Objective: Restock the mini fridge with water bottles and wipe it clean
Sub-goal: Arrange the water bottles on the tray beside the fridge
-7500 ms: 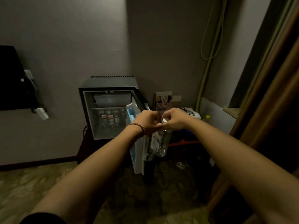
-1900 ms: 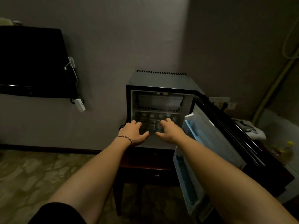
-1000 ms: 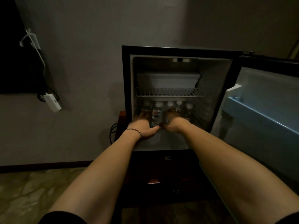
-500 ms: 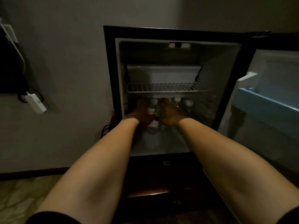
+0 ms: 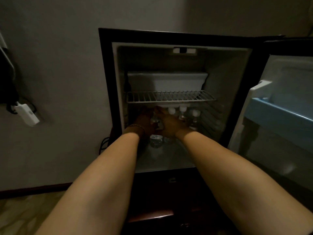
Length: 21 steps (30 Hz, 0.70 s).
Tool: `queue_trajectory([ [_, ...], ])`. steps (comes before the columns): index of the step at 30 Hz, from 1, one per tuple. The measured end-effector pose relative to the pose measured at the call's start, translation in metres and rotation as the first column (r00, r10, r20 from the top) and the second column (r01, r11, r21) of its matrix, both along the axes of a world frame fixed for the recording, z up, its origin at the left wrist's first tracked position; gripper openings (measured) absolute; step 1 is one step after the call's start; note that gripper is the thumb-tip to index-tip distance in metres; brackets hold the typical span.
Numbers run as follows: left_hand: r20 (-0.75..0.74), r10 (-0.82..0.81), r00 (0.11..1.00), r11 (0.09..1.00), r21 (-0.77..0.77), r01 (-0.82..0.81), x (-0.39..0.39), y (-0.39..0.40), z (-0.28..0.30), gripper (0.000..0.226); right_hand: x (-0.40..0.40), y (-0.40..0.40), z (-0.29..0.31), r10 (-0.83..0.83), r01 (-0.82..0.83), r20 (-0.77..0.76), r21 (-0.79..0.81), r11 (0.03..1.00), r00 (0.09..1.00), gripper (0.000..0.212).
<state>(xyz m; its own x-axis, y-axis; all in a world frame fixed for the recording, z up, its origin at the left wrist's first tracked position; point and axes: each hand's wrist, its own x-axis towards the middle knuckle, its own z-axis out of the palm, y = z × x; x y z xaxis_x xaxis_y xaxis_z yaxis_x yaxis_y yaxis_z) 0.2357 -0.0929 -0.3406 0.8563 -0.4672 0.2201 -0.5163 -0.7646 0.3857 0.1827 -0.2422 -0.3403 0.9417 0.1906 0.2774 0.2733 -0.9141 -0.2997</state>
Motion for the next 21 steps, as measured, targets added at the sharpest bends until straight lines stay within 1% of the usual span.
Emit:
queue_trajectory([
  [1,0.013,0.006,1.000,1.000,0.008,-0.006,-0.005,0.001,0.003,0.071,-0.002,0.003,-0.001,-0.002,0.002,0.018,0.002,1.000,1.000,0.097],
  [4,0.007,-0.005,1.000,0.999,0.036,0.005,-0.024,0.001,0.010,0.064,-0.008,0.010,0.003,-0.014,0.010,0.031,0.128,0.992,0.999,0.081],
  [6,0.028,0.010,1.000,0.999,0.037,-0.011,-0.030,0.000,0.009,0.064,-0.013,0.013,0.007,-0.055,0.051,0.027,0.125,0.991,0.998,0.074],
  [8,0.013,0.059,0.998,0.998,0.024,-0.060,-0.028,0.003,0.008,0.054,-0.019,0.013,0.011,-0.102,0.101,-0.001,0.126,0.987,0.995,0.070],
  [10,-0.049,0.101,0.994,0.994,0.044,-0.099,-0.034,0.007,0.010,0.045,-0.029,0.012,0.015,-0.124,0.130,-0.046,0.155,0.979,0.991,0.065],
  [13,-0.062,0.095,0.994,0.991,0.097,-0.089,-0.052,0.011,0.015,0.042,-0.044,0.009,0.022,-0.120,0.134,-0.125,0.113,0.984,0.985,0.060],
  [15,-0.067,0.126,0.990,0.990,0.071,-0.122,-0.063,0.014,0.019,0.039,-0.052,0.010,0.028,-0.148,0.167,-0.203,0.081,0.983,0.968,0.059],
  [17,-0.102,0.159,0.982,0.985,0.079,-0.151,-0.076,0.018,0.027,0.037,-0.060,0.014,0.036,-0.183,0.213,-0.265,0.090,0.973,0.947,0.056],
  [19,-0.162,0.156,0.974,0.984,0.106,-0.140,-0.094,0.022,0.040,0.039,-0.073,0.017,0.049,-0.195,0.227,-0.317,0.068,0.971,0.928,0.049],
  [21,-0.199,0.116,0.973,0.990,0.108,-0.096,-0.116,0.026,0.051,0.037,-0.091,0.018,0.064,-0.161,0.206,-0.398,0.074,0.976,0.903,0.040],
])
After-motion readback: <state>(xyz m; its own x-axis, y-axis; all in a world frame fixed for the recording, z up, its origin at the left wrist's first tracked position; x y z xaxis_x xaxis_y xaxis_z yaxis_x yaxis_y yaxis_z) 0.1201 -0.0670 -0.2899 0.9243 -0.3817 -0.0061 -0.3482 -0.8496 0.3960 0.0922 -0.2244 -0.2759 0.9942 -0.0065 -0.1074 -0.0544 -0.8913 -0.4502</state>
